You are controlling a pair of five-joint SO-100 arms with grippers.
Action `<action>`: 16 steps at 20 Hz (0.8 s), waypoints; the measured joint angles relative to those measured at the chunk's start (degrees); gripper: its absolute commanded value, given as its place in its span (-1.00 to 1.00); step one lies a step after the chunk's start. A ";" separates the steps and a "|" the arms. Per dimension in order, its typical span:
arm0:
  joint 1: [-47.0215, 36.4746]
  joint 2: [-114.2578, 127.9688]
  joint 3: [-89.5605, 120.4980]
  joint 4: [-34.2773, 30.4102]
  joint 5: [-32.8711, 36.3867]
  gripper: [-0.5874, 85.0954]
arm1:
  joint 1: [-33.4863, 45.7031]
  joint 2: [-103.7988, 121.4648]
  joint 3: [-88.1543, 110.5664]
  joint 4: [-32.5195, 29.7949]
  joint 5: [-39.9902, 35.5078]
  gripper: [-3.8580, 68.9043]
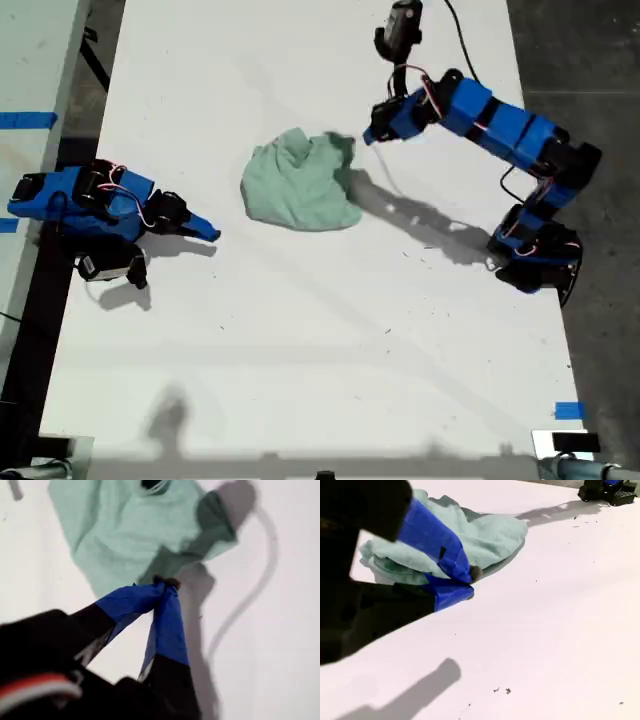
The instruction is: Fold tshirt
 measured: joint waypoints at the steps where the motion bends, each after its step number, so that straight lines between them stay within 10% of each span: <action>1: 0.00 0.00 0.00 0.00 0.00 -0.83 | -2.72 7.91 7.47 0.00 2.55 -0.91; 16: 0.62 0.00 0.00 0.09 0.00 -0.73 | -29.97 100.81 85.08 12.13 53.00 -0.65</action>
